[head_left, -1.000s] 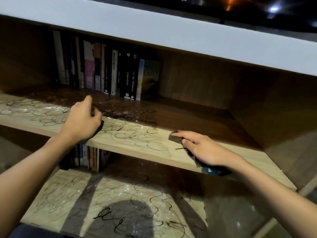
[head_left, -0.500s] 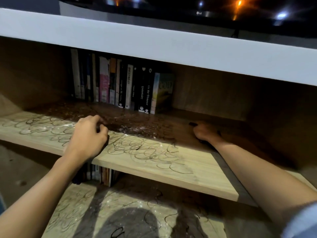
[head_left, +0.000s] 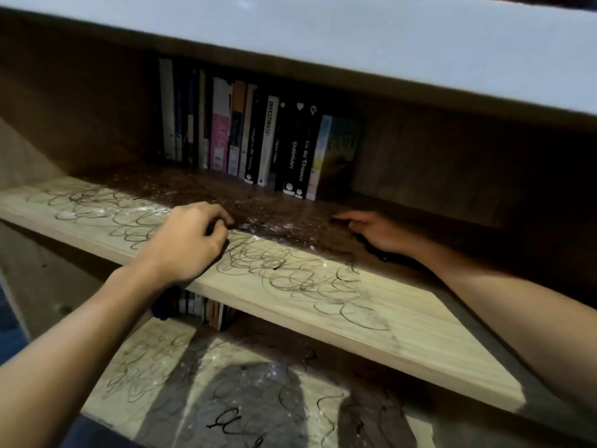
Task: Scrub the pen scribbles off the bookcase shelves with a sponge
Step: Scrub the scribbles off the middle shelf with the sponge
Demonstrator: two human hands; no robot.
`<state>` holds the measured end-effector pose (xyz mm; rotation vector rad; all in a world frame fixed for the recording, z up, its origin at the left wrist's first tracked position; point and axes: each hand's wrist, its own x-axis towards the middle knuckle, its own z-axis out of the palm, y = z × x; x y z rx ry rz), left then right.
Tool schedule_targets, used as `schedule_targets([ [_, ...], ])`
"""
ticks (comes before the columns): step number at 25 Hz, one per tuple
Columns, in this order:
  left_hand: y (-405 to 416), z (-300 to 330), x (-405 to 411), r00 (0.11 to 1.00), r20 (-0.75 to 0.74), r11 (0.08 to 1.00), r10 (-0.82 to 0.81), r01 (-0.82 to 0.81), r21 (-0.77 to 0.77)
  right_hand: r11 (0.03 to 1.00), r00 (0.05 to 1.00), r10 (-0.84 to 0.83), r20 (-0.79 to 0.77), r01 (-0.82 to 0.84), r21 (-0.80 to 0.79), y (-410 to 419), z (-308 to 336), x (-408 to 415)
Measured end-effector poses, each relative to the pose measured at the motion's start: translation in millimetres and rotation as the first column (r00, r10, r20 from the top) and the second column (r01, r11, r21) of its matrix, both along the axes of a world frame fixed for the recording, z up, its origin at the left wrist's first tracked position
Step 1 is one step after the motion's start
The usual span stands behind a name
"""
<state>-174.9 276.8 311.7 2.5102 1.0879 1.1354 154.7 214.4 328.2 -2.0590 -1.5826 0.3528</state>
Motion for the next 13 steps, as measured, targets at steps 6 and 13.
schedule_targets([
  [6,1,1,0,0.999,0.034,1.0,0.018,-0.018,-0.006,0.972,0.971,-0.236,0.026,0.236,0.017,32,6,29],
  [13,-2,1,-1,0.999,0.039,0.999,0.035,-0.034,-0.028,0.995,0.994,0.099,0.05,-0.098,-0.013,37,-3,10],
])
